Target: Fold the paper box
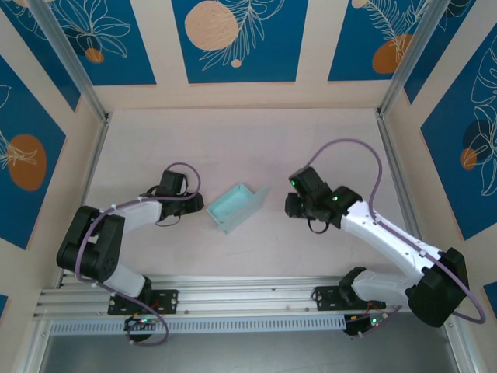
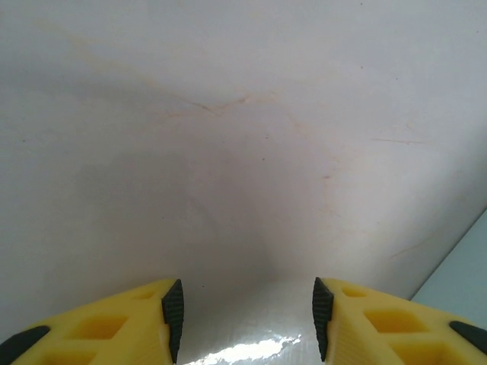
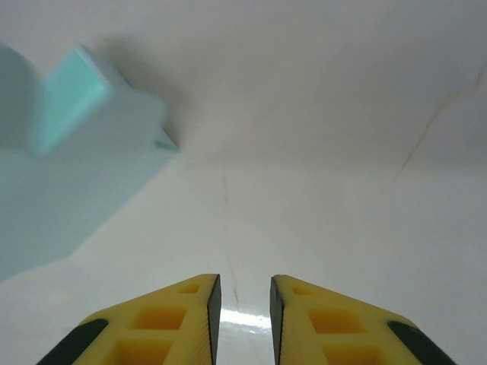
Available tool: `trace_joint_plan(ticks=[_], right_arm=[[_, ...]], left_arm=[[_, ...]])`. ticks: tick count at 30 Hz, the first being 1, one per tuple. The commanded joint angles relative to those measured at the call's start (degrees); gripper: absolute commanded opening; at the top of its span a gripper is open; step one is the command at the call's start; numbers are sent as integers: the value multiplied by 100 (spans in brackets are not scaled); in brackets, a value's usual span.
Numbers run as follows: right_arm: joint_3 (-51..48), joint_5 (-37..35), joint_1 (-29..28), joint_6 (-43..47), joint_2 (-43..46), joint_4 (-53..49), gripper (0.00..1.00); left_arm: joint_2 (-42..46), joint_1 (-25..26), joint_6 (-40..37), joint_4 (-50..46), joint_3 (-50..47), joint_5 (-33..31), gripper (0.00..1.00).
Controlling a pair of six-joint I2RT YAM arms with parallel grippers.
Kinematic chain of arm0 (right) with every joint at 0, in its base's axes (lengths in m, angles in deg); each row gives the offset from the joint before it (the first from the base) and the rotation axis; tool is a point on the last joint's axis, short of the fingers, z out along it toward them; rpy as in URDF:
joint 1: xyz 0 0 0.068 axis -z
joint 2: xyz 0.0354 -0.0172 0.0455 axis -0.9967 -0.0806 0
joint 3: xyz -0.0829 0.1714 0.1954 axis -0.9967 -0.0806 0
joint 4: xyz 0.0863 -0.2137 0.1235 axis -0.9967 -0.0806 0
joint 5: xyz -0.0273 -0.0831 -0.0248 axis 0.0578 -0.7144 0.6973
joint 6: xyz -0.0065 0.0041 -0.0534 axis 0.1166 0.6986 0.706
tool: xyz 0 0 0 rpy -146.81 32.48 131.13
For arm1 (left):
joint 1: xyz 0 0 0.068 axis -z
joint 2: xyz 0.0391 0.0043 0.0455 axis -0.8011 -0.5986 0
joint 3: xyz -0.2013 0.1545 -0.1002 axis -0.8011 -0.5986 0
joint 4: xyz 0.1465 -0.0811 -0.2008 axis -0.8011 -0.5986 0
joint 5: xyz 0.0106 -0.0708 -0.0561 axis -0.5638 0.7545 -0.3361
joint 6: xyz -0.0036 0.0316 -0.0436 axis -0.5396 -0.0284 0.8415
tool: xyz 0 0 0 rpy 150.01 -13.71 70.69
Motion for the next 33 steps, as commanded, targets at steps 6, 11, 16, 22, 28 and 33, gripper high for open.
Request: trace_joint_plan(ticks=[6, 11, 16, 22, 28, 33], right_arm=[[-1415, 1240, -178, -1400, -271, 2520, 22], [-1203, 1506, -386, -1444, -1152, 2961, 22], [-907, 1825, -400, -1433, -2084, 3471, 22], [-228, 1820, -183, -1099, -2766, 3310, 21], [379, 1844, 217, -712, -3209, 3008, 22], [767, 1990, 633, -355, -3542, 2893, 21]], left_arm=[[-101, 371, 84, 354, -423, 240, 44], [-120, 616, 242, 599, -570, 240, 40], [-68, 807, 392, 825, -759, 334, 38], [63, 1111, 536, 990, -959, 390, 38], [195, 1497, 873, 1254, -1170, 398, 36], [329, 1886, 1185, 1399, -1279, 301, 36]])
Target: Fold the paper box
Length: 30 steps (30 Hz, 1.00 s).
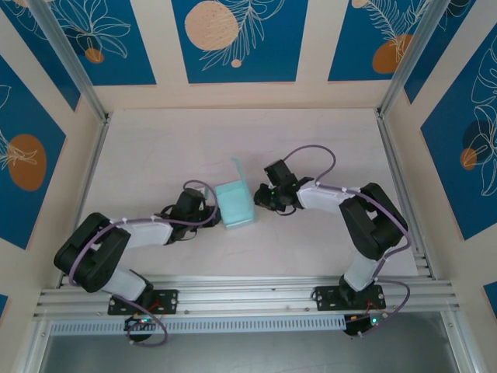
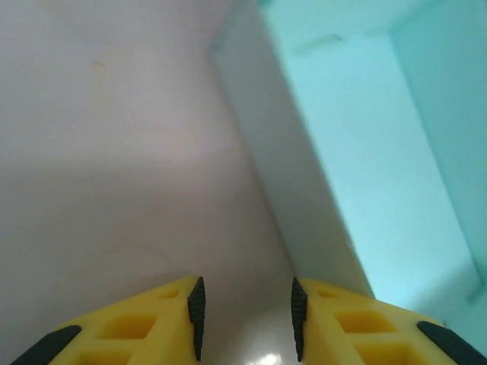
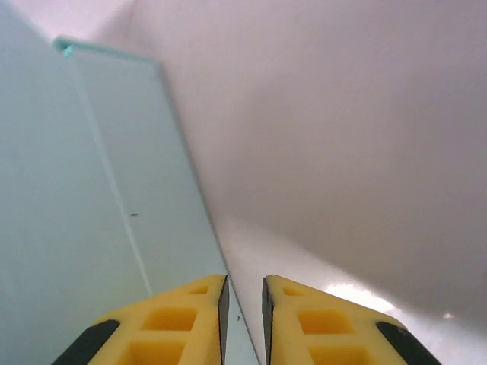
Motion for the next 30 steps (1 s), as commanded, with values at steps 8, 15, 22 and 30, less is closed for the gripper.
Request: trace_joint_plan(ticks=[8, 15, 22, 30], right_arm=[[1141, 593, 611, 910, -622, -594, 21], [1281, -385, 895, 1188, -120, -1640, 22], [-11, -1137, 767, 665, 1469, -1967, 27], [-1156, -1811, -267, -277, 2969, -2586, 42]], left_arm=[[192, 1129, 980, -18, -306, 277, 37], [1546, 1168, 522, -1269, -211, -652, 45], [2714, -136, -732, -1983, 0, -1287, 59], [1147, -1313, -1054, -929, 817, 463, 82]])
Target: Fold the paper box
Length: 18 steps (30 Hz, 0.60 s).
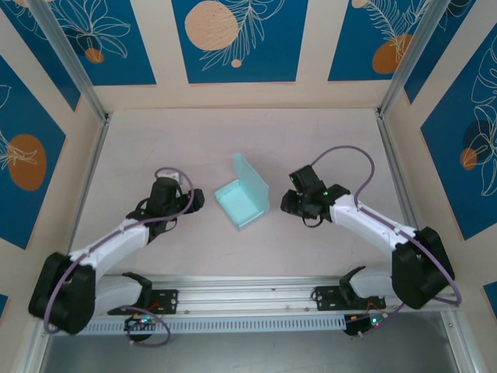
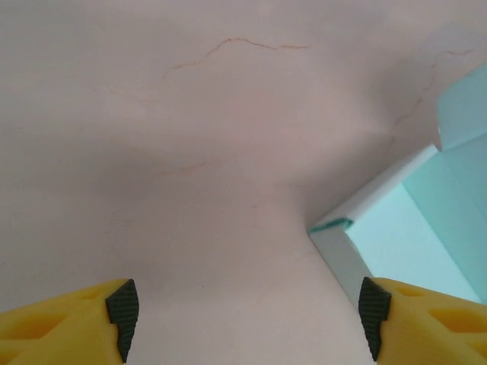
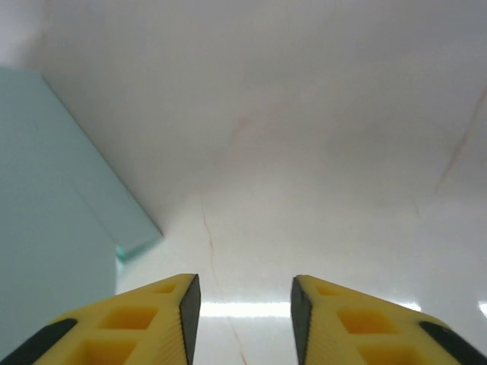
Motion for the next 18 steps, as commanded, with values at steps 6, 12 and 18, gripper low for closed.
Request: trace_joint_plan(ticks=[6, 12, 18], right_arm=[[-871, -284, -1465, -1364, 901, 92, 58], [-1083, -201, -2153, -1786, 520, 1268, 75], [-799, 39, -2182, -1657, -234, 2095, 84]], left_arm=[[-1412, -155, -574, 886, 988, 1730, 96], [-2008, -153, -778, 1061, 1195, 2220, 94], [-2507, -150, -964, 1108, 1412, 2527, 93]])
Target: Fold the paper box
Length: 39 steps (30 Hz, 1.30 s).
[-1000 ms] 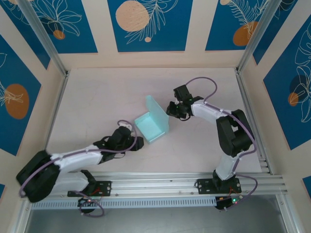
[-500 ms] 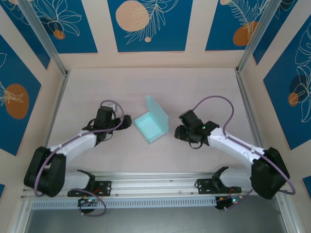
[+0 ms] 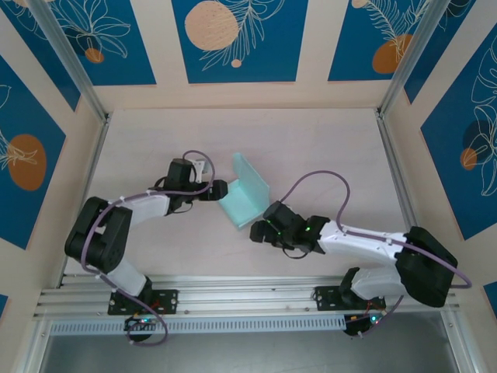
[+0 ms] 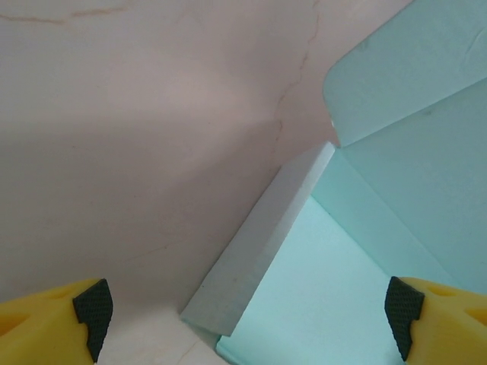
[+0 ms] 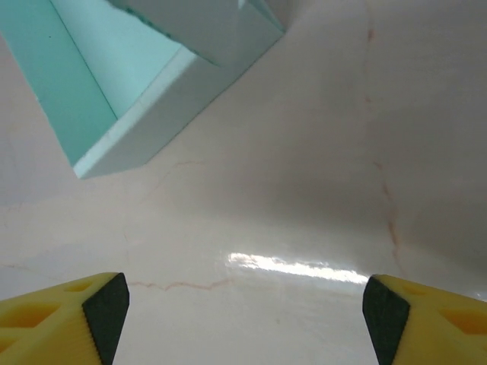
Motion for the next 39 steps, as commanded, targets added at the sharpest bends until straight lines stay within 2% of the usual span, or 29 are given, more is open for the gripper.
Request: trace_joint_plan(ticks=[1, 8, 19, 31, 34, 39], right_arm=[[305, 117, -40, -75, -318, 658, 84], [843, 140, 163, 183, -973, 766, 85], [1380, 663, 839, 773, -1586, 892, 85], [2023, 1331, 1909, 1661, -2140, 510, 85], [1988, 1389, 2044, 1708, -2082, 430, 85], [1787, 1261, 2133, 1804, -1793, 254, 85]], left_arm=[[-183, -36, -250, 181, 208, 441, 93], [-438, -7, -220, 314, 336, 794, 89], [-385, 169, -1, 508, 1, 880, 85], [343, 897, 847, 1133, -994, 251, 85], [702, 991, 944, 992, -1087, 19, 86], [1582, 987, 839, 207, -1098, -654, 90]])
